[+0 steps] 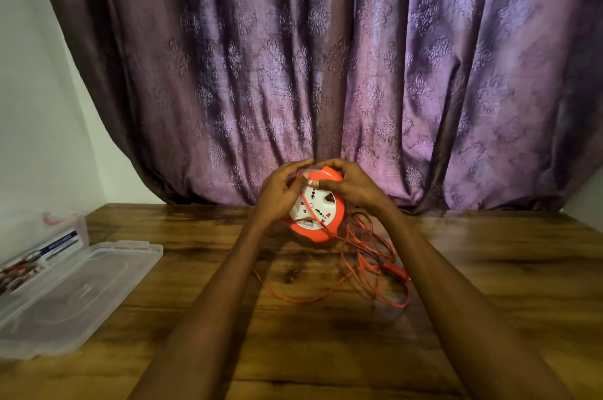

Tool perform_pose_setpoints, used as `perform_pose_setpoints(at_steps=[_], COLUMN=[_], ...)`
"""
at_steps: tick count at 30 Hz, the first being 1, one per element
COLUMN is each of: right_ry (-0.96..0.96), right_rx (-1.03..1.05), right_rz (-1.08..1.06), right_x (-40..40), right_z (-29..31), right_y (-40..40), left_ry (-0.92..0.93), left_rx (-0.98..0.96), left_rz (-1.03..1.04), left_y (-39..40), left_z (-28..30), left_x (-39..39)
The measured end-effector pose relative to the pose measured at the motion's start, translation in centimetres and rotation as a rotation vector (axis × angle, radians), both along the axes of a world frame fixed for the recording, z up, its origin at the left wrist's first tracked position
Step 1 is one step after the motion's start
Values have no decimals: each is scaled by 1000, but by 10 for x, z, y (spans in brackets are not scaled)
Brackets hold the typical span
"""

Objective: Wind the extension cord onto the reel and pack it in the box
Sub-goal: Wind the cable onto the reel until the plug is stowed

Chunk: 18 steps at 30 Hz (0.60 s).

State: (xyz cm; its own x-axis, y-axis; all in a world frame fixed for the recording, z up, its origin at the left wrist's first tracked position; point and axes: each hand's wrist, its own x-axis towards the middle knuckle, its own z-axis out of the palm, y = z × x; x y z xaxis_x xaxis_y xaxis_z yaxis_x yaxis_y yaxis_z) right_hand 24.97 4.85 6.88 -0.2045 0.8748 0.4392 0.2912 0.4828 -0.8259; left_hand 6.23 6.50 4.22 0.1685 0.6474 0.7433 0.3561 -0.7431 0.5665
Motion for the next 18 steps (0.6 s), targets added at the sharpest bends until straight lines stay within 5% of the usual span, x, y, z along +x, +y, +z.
perform_pose_setpoints(at_steps=[9,15,18], right_ry=[169,404,540], right_rx=[-55,-56,-36], right_rz=[-27,-88,-139], right_x=[5,13,15], right_z=[-11,-19,-15], right_y=[-4,5,3], left_ry=[-216,-242,-96], left_rx=[-236,-318,-423], left_rz=[139,155,269], left_y=[2,-8,5], left_z=[-28,-57,-77], left_x=[-19,-36,-52])
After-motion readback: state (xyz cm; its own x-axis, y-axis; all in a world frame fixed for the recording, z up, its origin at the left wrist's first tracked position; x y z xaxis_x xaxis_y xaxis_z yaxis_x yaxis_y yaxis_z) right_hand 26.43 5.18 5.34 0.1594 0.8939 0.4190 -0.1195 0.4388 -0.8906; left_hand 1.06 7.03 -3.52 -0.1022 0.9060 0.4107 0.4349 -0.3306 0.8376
